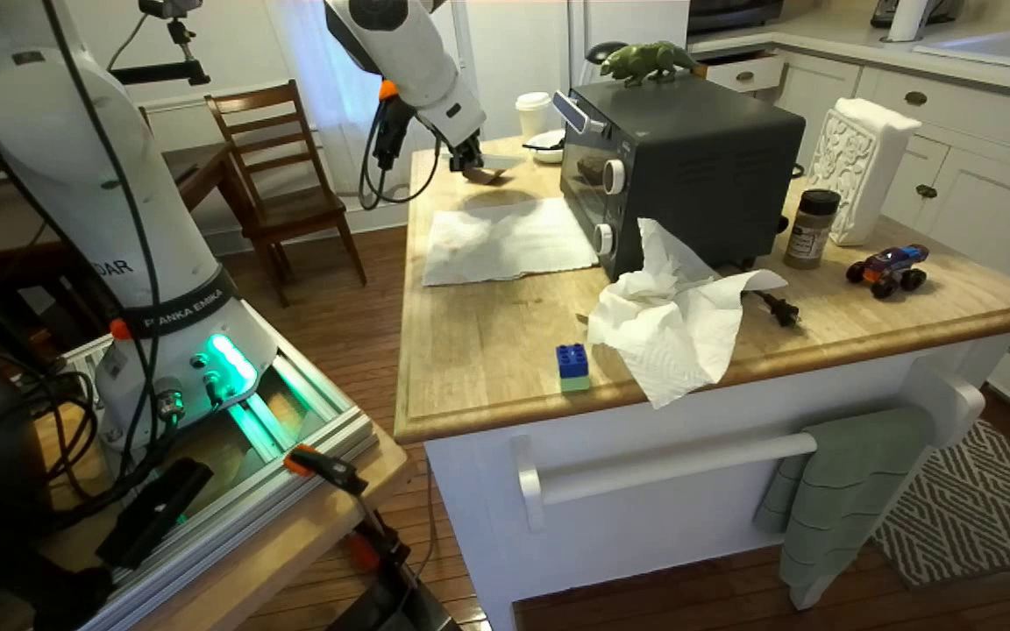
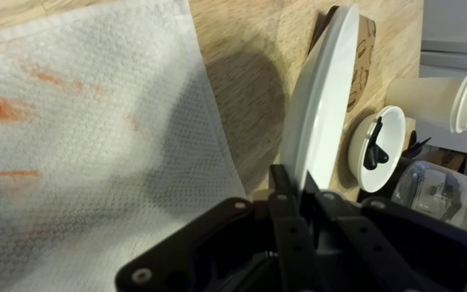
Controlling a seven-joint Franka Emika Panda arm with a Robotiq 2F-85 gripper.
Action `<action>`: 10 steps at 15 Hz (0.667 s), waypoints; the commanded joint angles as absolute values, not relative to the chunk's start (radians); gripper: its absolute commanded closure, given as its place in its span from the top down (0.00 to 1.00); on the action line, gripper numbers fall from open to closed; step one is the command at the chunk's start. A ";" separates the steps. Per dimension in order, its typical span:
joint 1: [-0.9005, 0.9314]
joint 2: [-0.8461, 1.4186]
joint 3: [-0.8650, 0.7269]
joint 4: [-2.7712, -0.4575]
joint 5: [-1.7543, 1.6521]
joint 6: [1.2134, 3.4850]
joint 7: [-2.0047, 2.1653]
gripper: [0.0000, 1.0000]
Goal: Remove the white plate from on top of the microwave and put it on the table
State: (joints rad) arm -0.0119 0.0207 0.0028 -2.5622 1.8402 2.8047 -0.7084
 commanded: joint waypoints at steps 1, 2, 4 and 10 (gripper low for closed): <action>-0.006 0.131 0.004 -2.454 1.978 2.848 -0.847 0.02; -0.004 0.153 0.003 -2.438 1.998 2.852 -0.875 0.02; -0.002 0.195 -0.001 -2.407 2.030 2.852 -0.927 0.02; 0.003 0.263 0.002 -2.362 2.079 2.838 -1.000 0.02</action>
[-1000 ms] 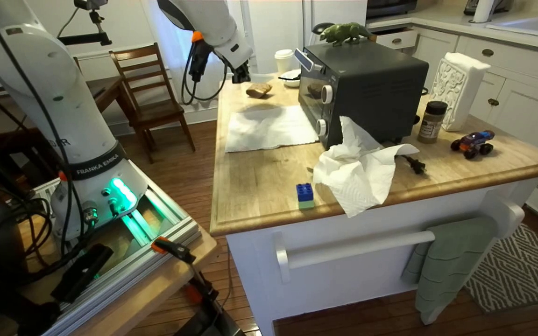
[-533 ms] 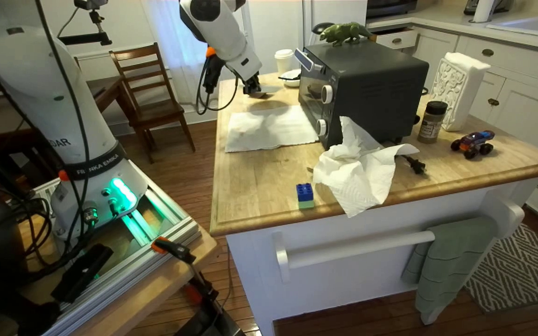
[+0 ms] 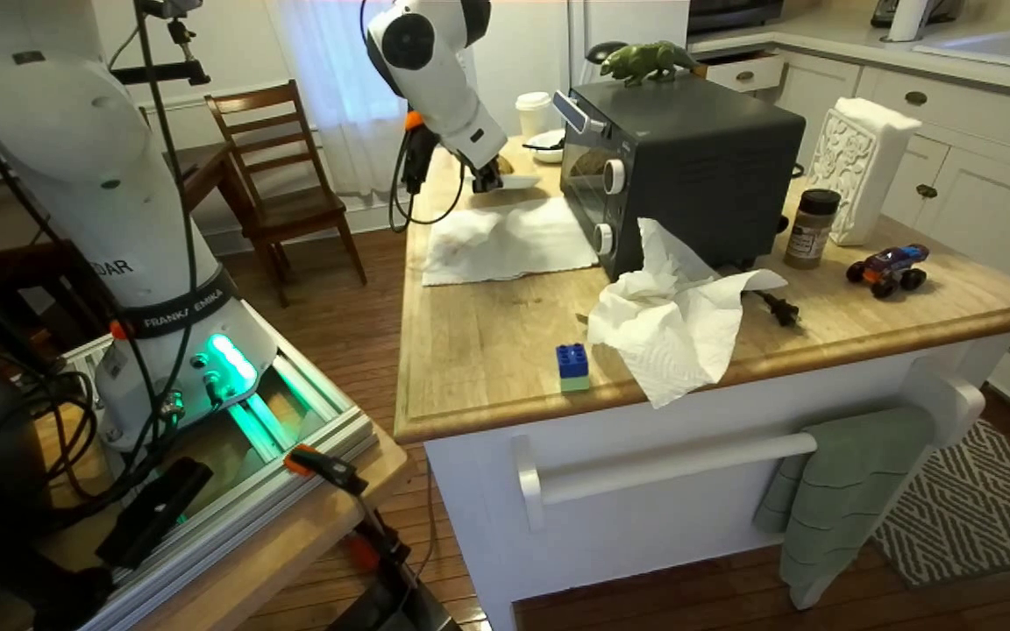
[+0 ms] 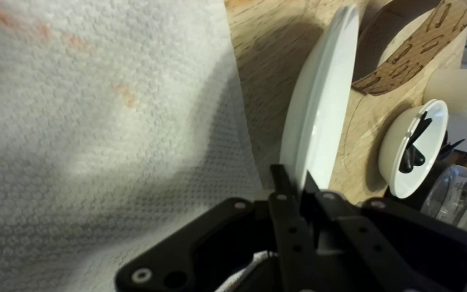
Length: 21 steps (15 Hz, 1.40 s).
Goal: Remove the white plate from on top of the microwave and put it on the table
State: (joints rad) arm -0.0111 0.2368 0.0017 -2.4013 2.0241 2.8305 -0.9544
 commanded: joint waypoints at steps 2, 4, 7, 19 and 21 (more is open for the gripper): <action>0.010 0.269 0.011 -2.359 2.078 2.828 -1.001 0.02; 0.020 0.273 0.021 -2.352 2.085 2.823 -1.006 0.02; 0.045 0.280 0.032 -2.340 2.114 2.827 -1.024 0.02; 0.149 0.403 0.049 -2.189 2.302 2.802 -1.075 0.02; 0.155 0.413 0.046 -2.177 2.306 2.797 -1.063 0.02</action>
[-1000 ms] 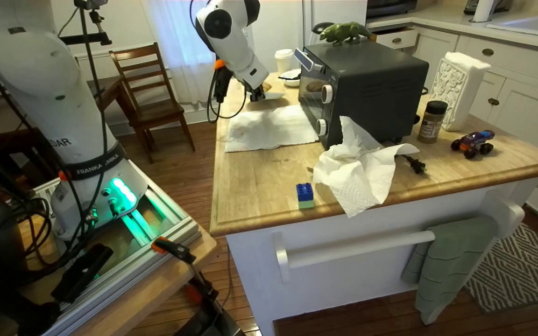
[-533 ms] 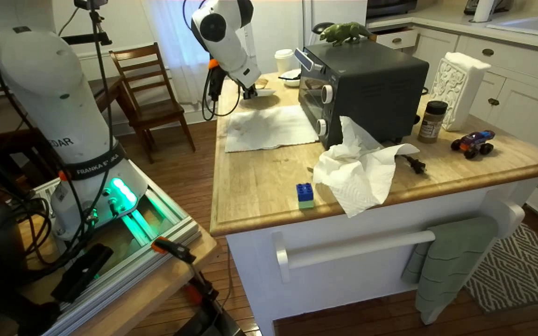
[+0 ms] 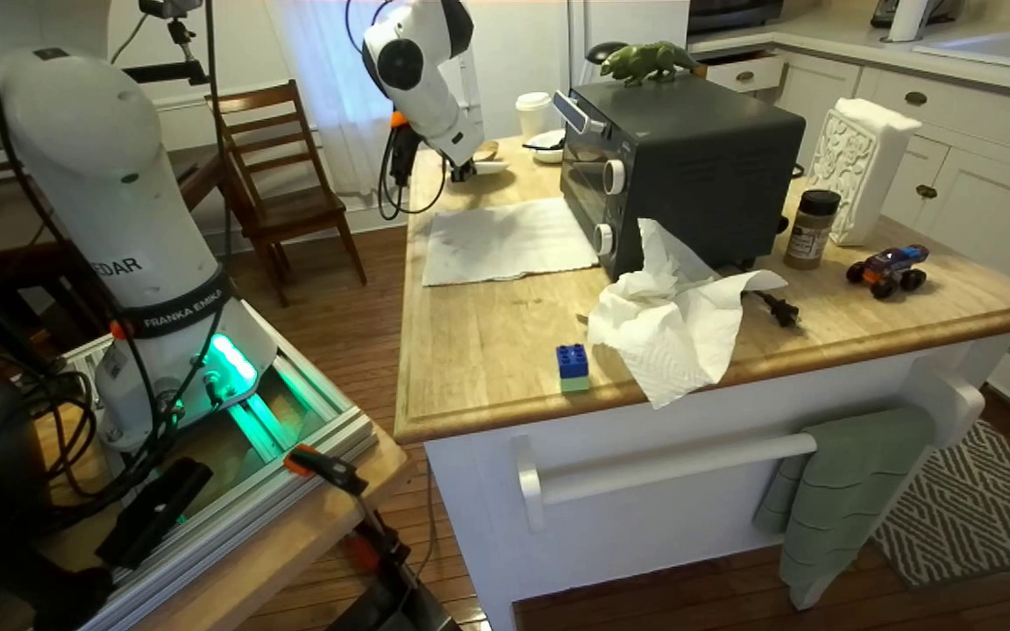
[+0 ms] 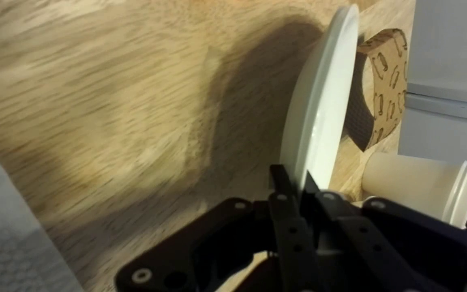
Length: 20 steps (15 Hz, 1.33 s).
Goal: Remove the white plate from on top of the microwave and put it on the table
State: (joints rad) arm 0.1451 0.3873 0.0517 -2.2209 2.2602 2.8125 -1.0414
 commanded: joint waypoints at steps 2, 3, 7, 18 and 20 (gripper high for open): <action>0.147 0.415 0.038 -2.174 2.298 2.791 -1.059 0.02; 0.139 0.413 0.033 -2.173 2.294 2.787 -1.056 0.02; 0.098 0.397 0.003 -2.184 2.279 2.755 -1.031 0.02; 0.030 0.391 -0.020 -2.206 2.233 2.702 -1.028 0.02; 0.030 0.389 -0.019 -2.211 2.228 2.702 -1.028 0.02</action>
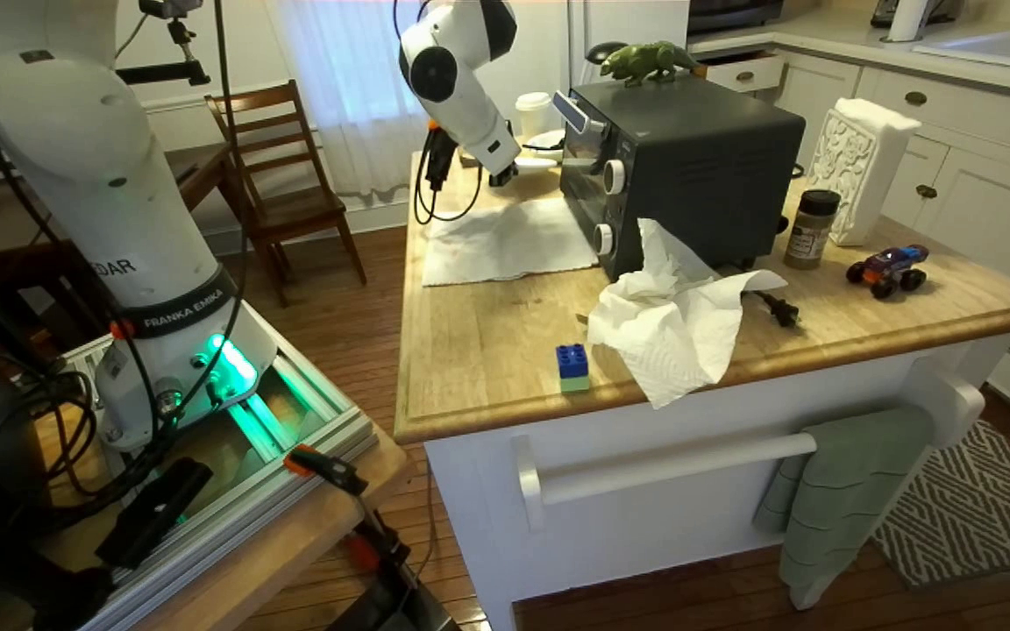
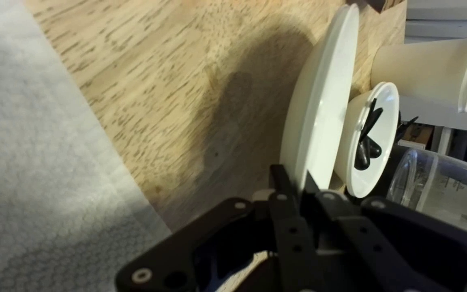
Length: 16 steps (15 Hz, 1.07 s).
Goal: Remove the white plate from on top of the microwave and put it on the table
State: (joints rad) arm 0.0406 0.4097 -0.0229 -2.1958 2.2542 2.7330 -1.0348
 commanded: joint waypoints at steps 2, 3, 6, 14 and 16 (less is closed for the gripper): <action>0.030 0.388 -0.019 -2.212 2.228 2.700 -1.032 0.05; 0.031 0.388 -0.020 -2.212 2.229 2.699 -1.033 0.23; 0.030 0.387 -0.021 -2.213 2.232 2.689 -1.037 0.46; 0.032 0.387 -0.031 -2.216 2.231 2.689 -1.046 0.88; 0.033 0.391 -0.036 -2.214 2.227 2.700 -1.050 0.98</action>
